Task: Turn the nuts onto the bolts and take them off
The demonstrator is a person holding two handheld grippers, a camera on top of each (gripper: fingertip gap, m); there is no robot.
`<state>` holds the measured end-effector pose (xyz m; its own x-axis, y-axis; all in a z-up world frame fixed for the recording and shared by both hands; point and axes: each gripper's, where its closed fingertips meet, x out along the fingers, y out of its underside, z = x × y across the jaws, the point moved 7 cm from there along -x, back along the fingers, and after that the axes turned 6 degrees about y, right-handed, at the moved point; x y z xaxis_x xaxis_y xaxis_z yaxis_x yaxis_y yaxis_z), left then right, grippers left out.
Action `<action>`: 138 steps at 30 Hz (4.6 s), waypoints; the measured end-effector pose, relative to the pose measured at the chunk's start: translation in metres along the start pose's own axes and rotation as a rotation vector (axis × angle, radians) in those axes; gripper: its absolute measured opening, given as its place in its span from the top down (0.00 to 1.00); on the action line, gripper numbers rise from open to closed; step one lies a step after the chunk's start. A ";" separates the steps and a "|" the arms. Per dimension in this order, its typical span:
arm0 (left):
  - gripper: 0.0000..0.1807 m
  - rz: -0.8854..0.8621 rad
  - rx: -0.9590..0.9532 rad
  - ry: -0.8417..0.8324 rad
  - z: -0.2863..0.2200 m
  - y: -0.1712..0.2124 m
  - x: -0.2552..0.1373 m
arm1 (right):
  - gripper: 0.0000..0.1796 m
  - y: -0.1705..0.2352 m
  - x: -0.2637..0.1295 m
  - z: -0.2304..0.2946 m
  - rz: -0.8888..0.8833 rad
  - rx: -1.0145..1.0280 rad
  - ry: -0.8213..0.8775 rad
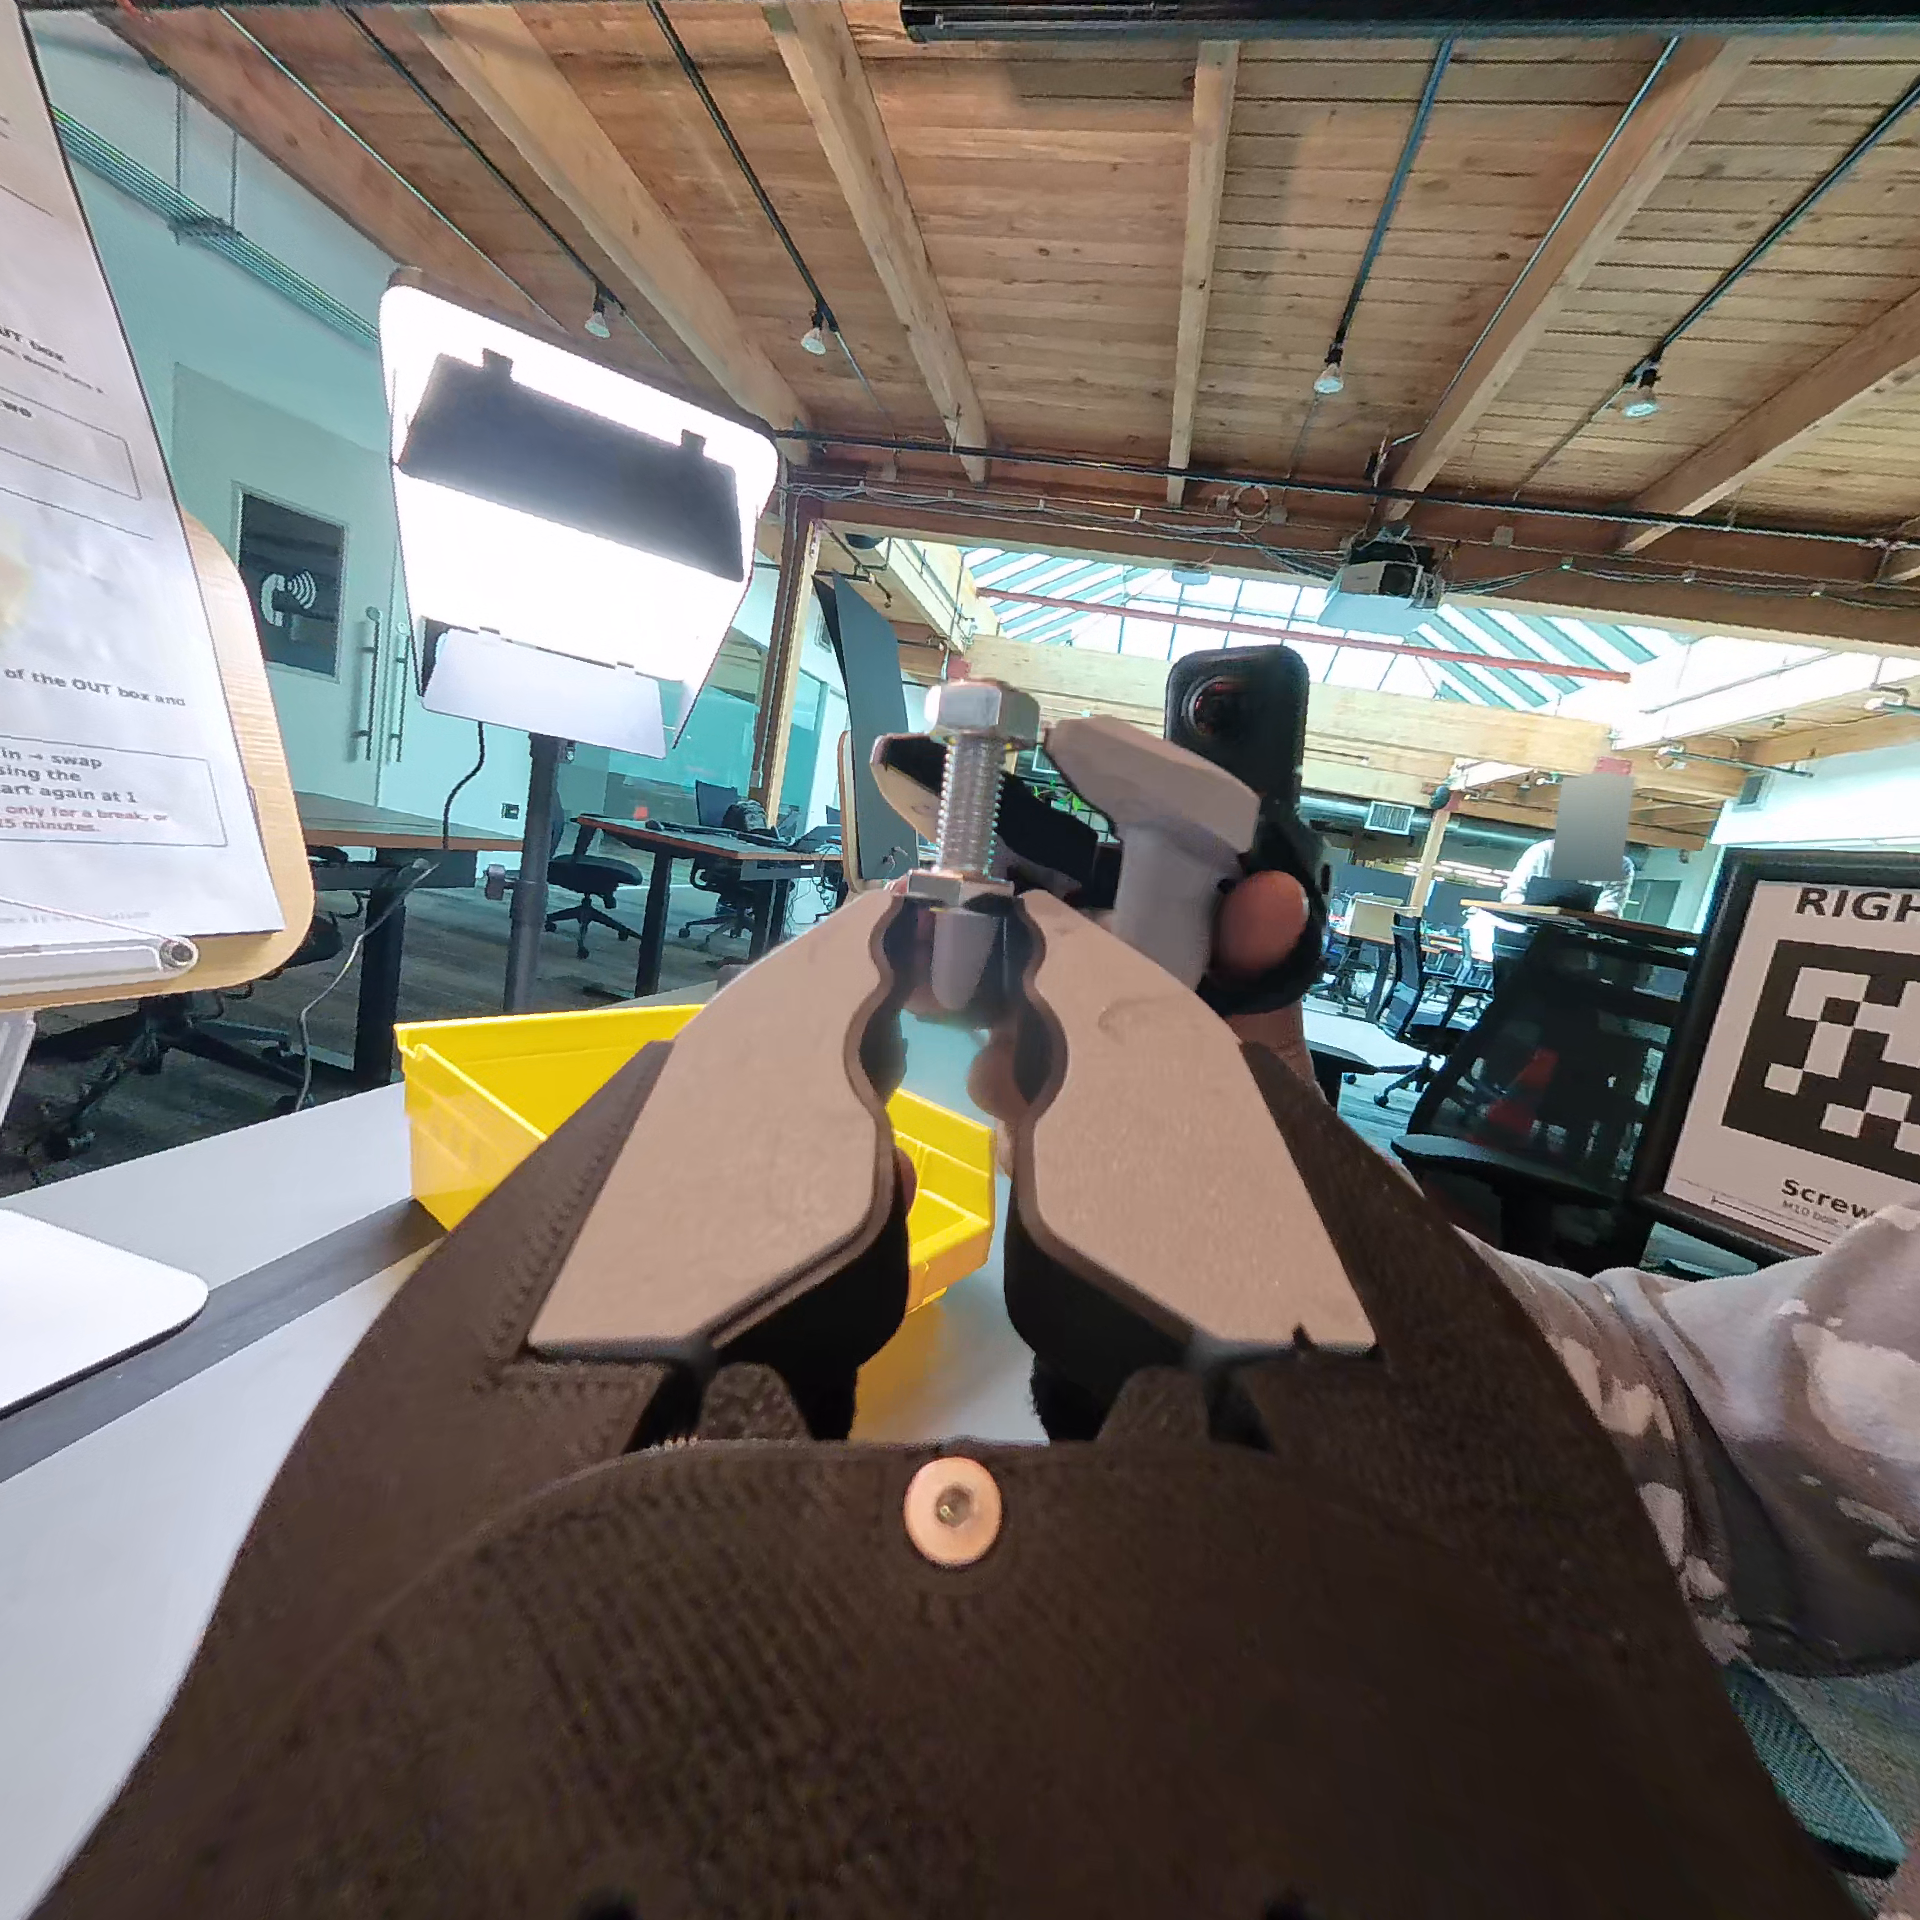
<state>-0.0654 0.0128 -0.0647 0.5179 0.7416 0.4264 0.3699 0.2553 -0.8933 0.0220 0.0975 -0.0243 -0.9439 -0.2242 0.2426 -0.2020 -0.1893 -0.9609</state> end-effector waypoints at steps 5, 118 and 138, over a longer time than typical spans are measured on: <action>0.90 0.005 0.004 0.005 -0.003 0.001 0.002 | 0.81 0.002 0.002 0.001 0.008 0.002 0.005; 0.90 -0.062 0.025 0.026 -0.006 0.001 0.000 | 0.85 -0.007 0.003 0.012 -0.033 -0.004 -0.012; 0.91 0.000 0.022 0.014 0.000 0.010 0.001 | 0.90 -0.024 -0.054 -0.084 0.178 -0.250 0.438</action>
<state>-0.0607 0.0164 -0.0733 0.5289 0.7326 0.4284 0.3529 0.2692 -0.8961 0.0555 0.1946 -0.0255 -0.9791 0.1980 0.0461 -0.0347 0.0607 -0.9975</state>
